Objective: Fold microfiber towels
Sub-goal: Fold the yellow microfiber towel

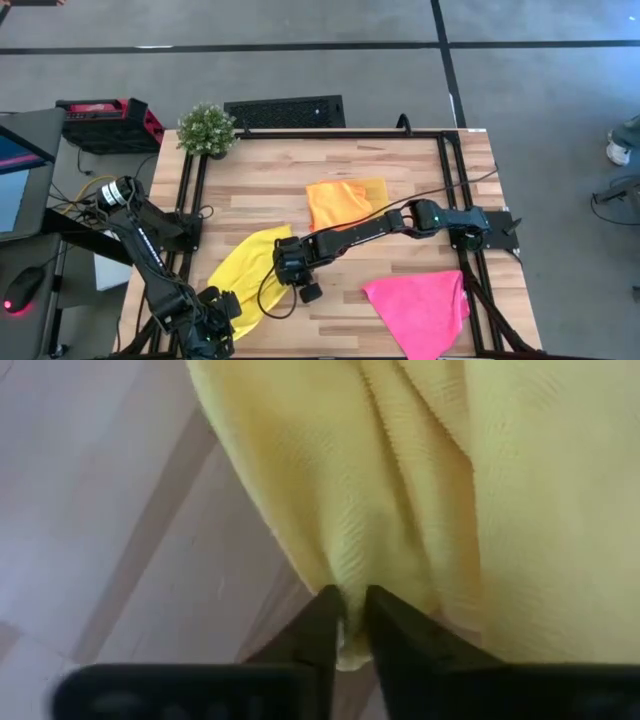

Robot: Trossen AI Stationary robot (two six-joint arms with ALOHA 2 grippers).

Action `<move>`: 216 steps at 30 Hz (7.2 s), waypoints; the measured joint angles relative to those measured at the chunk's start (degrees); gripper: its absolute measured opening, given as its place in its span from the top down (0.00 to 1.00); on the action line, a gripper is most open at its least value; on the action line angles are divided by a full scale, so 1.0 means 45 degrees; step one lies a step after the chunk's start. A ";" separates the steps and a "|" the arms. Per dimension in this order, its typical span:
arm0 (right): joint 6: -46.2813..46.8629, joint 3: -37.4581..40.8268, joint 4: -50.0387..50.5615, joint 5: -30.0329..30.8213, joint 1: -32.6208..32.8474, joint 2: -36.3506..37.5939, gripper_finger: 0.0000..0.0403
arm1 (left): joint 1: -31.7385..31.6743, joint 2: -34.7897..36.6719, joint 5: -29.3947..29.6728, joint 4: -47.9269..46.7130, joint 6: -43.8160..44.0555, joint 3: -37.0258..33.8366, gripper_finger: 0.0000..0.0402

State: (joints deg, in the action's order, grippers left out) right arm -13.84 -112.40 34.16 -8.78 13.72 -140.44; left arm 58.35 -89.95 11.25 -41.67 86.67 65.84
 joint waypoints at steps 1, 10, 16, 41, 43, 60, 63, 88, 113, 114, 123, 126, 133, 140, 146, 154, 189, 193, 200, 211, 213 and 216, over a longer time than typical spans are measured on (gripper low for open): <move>0.0151 0.0005 0.0009 -0.0001 0.0000 0.0000 0.85 | 0.0000 0.0000 0.0000 0.0000 0.0001 0.0000 1.00; 0.0756 -0.0784 0.1593 -0.0033 0.0004 0.0481 0.99 | 0.0008 0.0473 0.0337 -0.0824 0.1050 0.0005 1.00; 0.0727 -0.1871 0.3498 0.0707 0.0072 0.1230 0.99 | 0.0044 0.1606 0.1493 -0.2138 0.2183 0.0010 1.00; 0.0725 -0.4744 0.6594 0.2717 0.0706 0.4557 1.00 | -0.0751 0.6349 1.0068 -0.0488 -0.7338 0.0010 1.00; 0.0894 -0.4745 0.6554 0.2943 0.0758 0.4921 1.00 | -0.0930 0.6726 1.0083 0.0041 -0.8485 0.0014 1.00; 0.5996 -0.4741 0.8282 0.3076 0.0782 0.5761 0.99 | -0.0971 0.7493 0.5305 -0.7603 -0.8010 0.3527 1.00; 0.6741 -0.4741 0.8403 0.3076 0.0794 0.5761 1.00 | -0.0971 0.7448 0.5015 -0.8548 -0.7281 0.3449 1.00; 0.5060 -0.4707 0.5379 0.4083 -0.1645 0.4334 1.00 | -0.2184 0.6099 0.8766 -1.0748 -0.5781 0.3424 1.00; 0.5967 -0.4744 0.7804 0.4062 0.1169 0.4349 1.00 | -0.2411 0.4848 0.3530 -1.0499 -0.6806 0.3614 1.00; 0.6055 -0.4745 0.7879 0.3835 0.1272 0.4304 1.00 | -0.2239 0.4648 0.3145 -1.0471 -0.6295 0.3425 1.00; 0.6095 -0.4766 0.7910 0.1319 0.1641 0.3453 1.00 | -0.0419 0.2395 0.0614 -0.8885 -0.3284 0.3177 1.00; 0.5954 -0.4741 0.7944 0.0352 0.1620 0.3036 1.00 | -0.0030 0.1520 0.0282 -0.7972 -0.2754 0.3177 1.00; 0.5023 -0.4772 0.7683 -0.1055 0.1503 0.2465 1.00 | 0.0218 -0.0181 -0.0595 -0.6870 -0.1800 0.3177 1.00; 0.4973 -0.4747 0.8162 -0.1412 0.1578 0.1486 1.00 | 0.0257 -0.0674 -0.0538 -0.6106 -0.0320 0.3176 1.00; 0.5065 -0.4721 0.8830 0.0028 0.1525 0.0641 0.99 | 0.0175 -0.0667 0.0076 -0.6679 0.0907 0.3083 1.00; 0.5079 -0.4750 0.9022 0.1977 0.0985 0.0704 1.00 | -0.0176 -0.0661 -0.0282 -0.6679 0.1960 0.1824 1.00; 0.4977 -0.4741 0.8715 0.3023 -0.0767 0.0704 0.62 | -0.2529 -0.0656 -0.0296 -0.7912 0.0457 -0.0112 0.81; 0.4977 -0.4741 0.8696 0.2997 -0.0788 0.0704 0.48 | -0.2712 -0.0656 -0.0291 -0.8246 0.0567 -0.0112 0.72; 0.5195 -0.4741 0.8977 0.2641 -0.0826 0.0704 0.37 | -0.2664 -0.0652 -0.0306 -0.8302 -0.0639 0.0225 0.65; 0.5214 -0.4741 0.9022 0.0953 -0.0709 0.0704 0.37 | -0.1588 -0.0181 0.1050 -0.4089 -0.5371 0.0329 0.65; 0.5313 -0.4741 0.9022 0.0953 -0.0719 0.0704 0.37 | -0.1674 -0.0215 0.1109 -0.3500 -0.5649 -0.0072 0.65; 0.5317 -0.4741 0.9022 0.0958 -0.0724 0.0704 0.37 | -0.1920 -0.0223 0.1457 -0.3112 -0.5789 -0.0678 0.65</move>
State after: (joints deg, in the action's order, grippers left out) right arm 10.09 -133.73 74.76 -4.47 10.46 -137.27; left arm 49.71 -90.96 17.80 -55.68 60.62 62.80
